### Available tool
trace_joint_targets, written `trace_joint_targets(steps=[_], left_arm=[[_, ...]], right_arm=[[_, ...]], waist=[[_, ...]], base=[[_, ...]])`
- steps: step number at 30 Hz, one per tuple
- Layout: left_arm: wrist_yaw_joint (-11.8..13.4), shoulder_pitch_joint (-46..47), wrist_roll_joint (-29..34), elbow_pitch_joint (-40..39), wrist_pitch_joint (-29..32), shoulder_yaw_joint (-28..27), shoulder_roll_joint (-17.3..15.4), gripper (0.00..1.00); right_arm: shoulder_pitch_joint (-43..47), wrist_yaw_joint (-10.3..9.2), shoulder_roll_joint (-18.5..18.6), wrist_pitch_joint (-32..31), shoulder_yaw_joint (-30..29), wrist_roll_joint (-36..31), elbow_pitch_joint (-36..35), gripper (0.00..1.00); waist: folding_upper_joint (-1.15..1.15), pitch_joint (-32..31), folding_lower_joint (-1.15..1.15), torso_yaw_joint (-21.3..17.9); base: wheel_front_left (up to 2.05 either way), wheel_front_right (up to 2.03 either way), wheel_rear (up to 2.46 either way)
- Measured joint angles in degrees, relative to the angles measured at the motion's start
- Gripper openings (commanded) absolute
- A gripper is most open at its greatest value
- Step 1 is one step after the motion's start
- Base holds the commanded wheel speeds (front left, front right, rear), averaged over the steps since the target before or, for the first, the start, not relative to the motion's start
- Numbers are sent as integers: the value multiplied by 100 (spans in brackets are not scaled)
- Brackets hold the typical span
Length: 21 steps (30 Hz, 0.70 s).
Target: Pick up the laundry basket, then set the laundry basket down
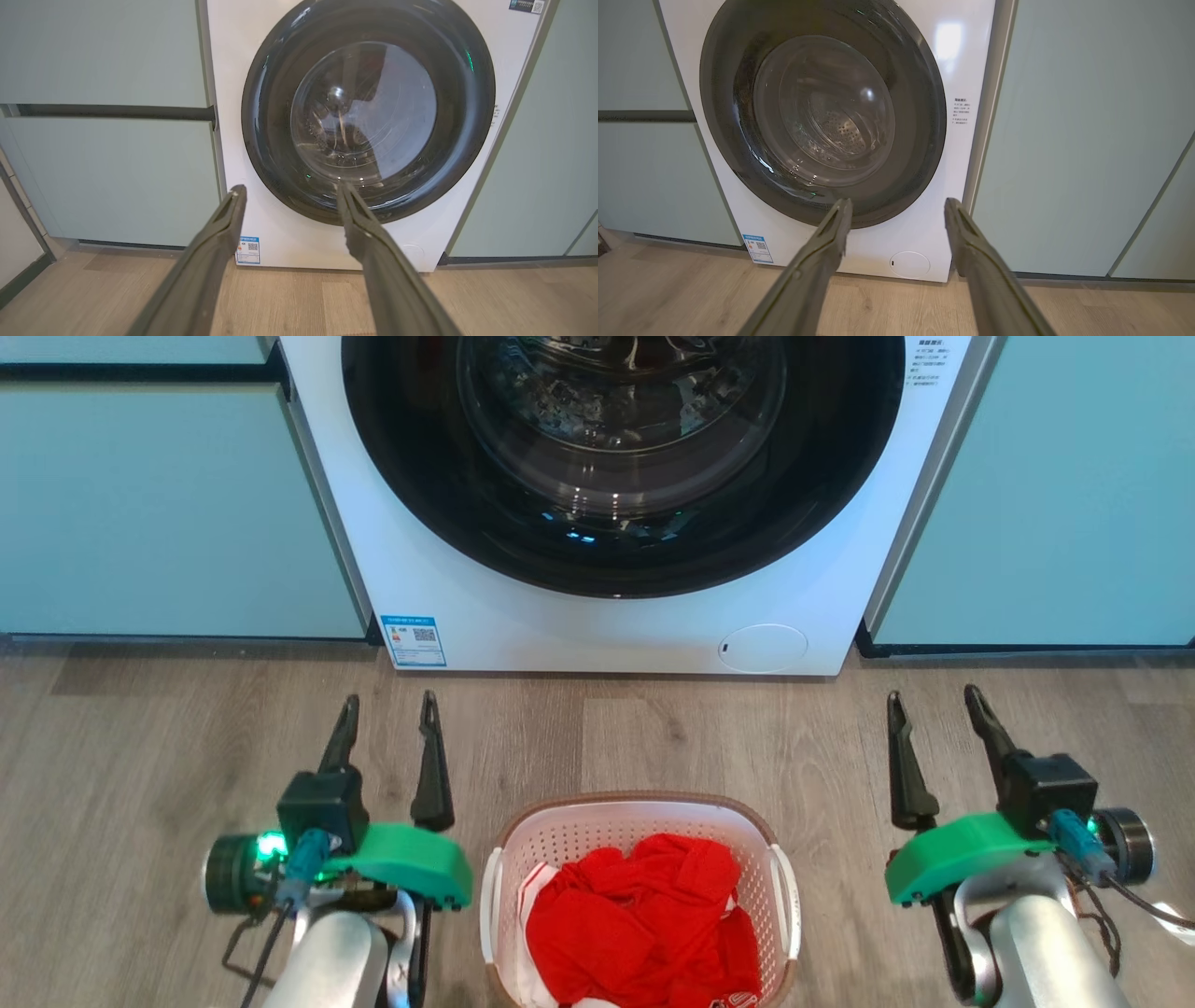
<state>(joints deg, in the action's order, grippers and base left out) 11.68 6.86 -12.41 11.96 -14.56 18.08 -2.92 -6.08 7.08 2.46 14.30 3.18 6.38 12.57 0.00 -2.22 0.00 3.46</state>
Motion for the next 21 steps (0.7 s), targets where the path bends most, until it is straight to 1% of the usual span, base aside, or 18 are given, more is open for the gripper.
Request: trace_joint_targets(steps=[5, 7, 8, 10, 12, 17, 21], left_arm=[[-13, -26, -211, 246, -8, -11, 0, 100], [-73, -28, -412, 374, -8, -19, 0, 100], [-141, -30, -519, 447, -8, -18, 0, 100], [-163, -35, -456, 552, -8, -16, 0, 100], [-160, -35, -129, 579, -8, 19, -1, 100], [-187, -36, -241, 651, -8, 74, 1, 100], [-216, -42, -614, 710, -8, 29, 1, 100]], right_arm=[[-25, 0, 0, 0, 15, -10, 154, 100], [-35, 0, 0, 0, 27, -10, 186, 100], [-46, 0, 0, 0, 40, -10, 210, 100], [-57, 0, 0, 0, 55, -24, 248, 100], [-57, 0, 3, 0, 133, -171, 303, 100], [-57, 0, 2, 0, 203, -255, 359, 100], [-57, 0, 2, 0, 192, -234, 464, 100]], waist=[[0, -7, 0, -11], [0, -11, 0, -16], [0, -13, 0, -20], [0, -12, 0, -23], [0, -9, 0, -24], [0, -9, 0, -30], [0, 2, 0, -41]], base=[[0, 0, 0], [0, 0, 0], [0, 0, 0], [0, 0, 0], [0, 0, 0], [0, 0, 0], [0, 0, 0]])
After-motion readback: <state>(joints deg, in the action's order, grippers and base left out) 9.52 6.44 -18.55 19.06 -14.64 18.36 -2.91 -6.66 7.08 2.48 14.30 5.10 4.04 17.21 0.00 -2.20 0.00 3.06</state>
